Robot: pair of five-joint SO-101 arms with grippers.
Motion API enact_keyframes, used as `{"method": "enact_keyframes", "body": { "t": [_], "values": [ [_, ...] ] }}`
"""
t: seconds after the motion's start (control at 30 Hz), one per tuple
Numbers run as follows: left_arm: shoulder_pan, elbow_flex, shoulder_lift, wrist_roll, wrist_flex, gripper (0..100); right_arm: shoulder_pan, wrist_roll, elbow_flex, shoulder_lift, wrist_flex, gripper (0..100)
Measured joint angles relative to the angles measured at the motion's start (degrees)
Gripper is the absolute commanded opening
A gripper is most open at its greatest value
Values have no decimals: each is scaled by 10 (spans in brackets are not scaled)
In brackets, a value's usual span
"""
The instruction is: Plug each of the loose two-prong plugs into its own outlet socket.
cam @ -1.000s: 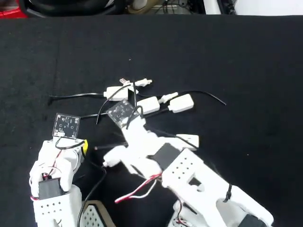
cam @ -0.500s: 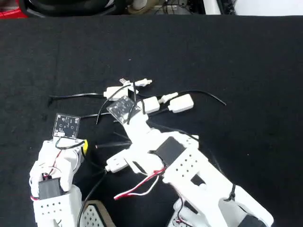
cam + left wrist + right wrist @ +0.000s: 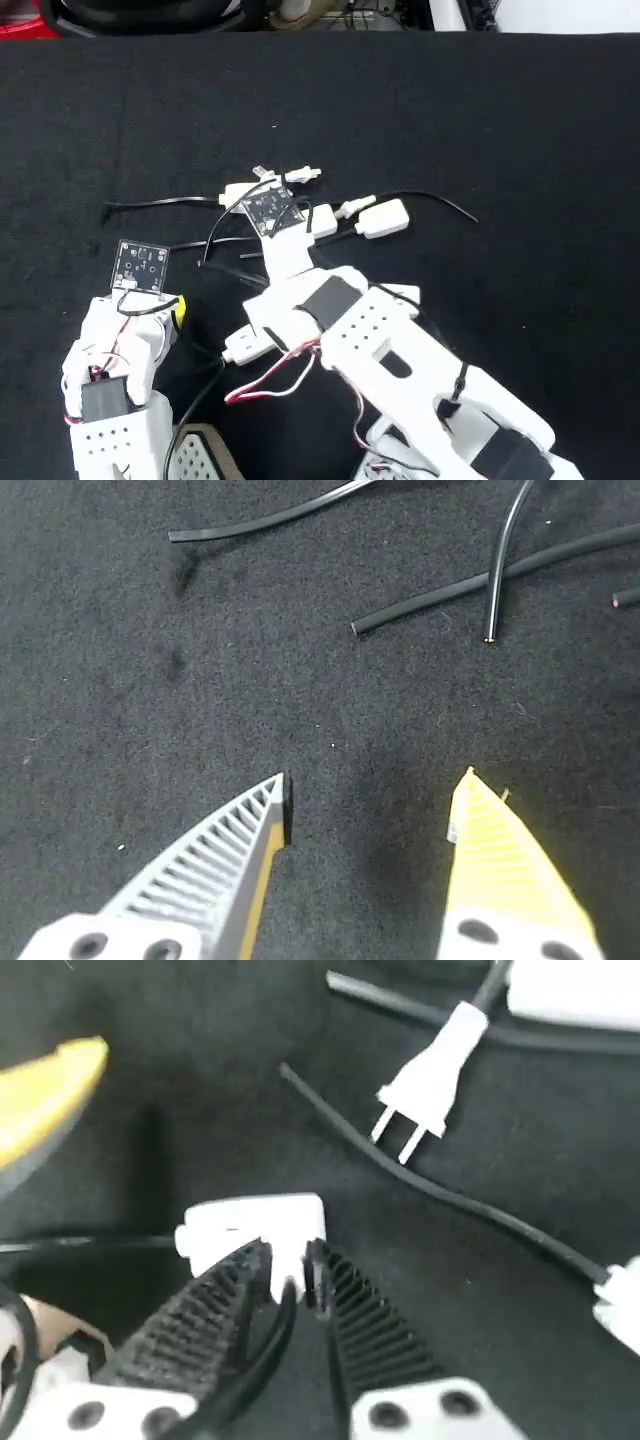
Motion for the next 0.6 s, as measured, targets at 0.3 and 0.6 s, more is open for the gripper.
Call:
{"method": "enact_keyframes", "body": {
  "t": [0.3, 0.6],
  "values": [
    [0, 0, 0, 0, 0, 272, 2, -3, 21, -1, -15, 11],
    [0, 0, 0, 0, 0, 272, -14, 2, 34, -7, -16, 11]
  ]
}}
